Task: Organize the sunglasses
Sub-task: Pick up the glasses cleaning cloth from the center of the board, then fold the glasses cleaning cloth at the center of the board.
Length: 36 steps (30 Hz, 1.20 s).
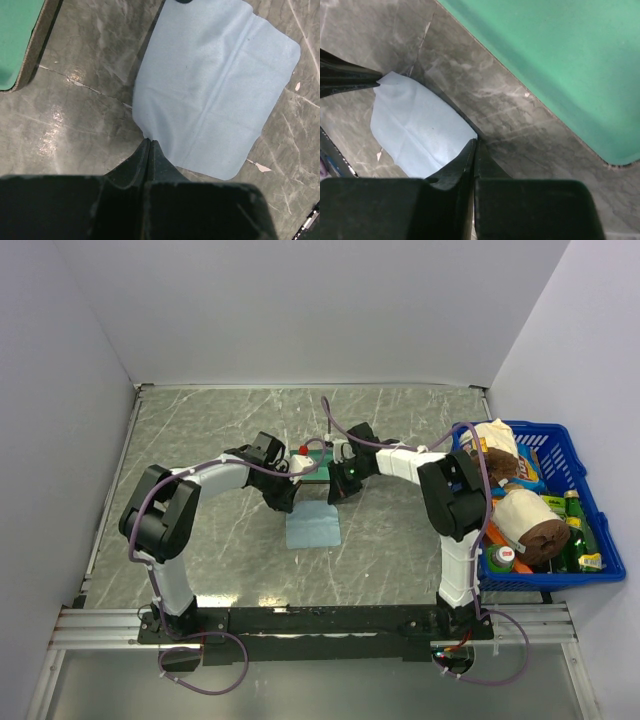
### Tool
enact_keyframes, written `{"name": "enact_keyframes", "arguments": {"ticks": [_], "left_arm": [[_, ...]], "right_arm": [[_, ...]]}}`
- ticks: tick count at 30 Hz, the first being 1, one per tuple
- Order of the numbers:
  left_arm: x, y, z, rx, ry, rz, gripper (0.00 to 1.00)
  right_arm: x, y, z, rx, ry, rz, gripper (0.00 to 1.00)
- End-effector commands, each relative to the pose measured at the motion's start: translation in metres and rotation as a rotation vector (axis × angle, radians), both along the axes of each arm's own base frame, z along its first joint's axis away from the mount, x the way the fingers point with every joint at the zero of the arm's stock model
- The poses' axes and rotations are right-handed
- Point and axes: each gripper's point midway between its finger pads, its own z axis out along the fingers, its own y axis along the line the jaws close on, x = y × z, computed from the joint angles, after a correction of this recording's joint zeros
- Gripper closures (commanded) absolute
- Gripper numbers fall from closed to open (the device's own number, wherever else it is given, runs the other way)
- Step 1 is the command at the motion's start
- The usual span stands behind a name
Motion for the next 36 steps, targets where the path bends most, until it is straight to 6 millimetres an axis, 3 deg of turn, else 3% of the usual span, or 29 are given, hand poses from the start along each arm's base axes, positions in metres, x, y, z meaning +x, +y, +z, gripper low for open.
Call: {"name": "enact_keyframes", "arguments": {"ticks": [1,6,11,36], "left_arm": [[0.001,-0.007,0.024,-0.068,-0.046,-0.035,0.99],[-0.002,-0.01,0.034,-0.093,-0.054,-0.06,0.99],[-0.008,-0.01,0.039,-0.102,-0.057,-0.087,0.99],[-0.043,-0.001,0.041,-0.118,0.001,-0.184,0.99]], "right_arm": [[0.001,-0.004,0.023,-0.013,-0.069,-0.002,1.0],[-0.003,0.0,0.046,0.032,-0.115,0.055,1.0],[-0.011,0.002,0.056,0.053,-0.11,0.1,1.0],[-0.063,-0.002,0.052,0.052,-0.075,0.281,1.0]]}}
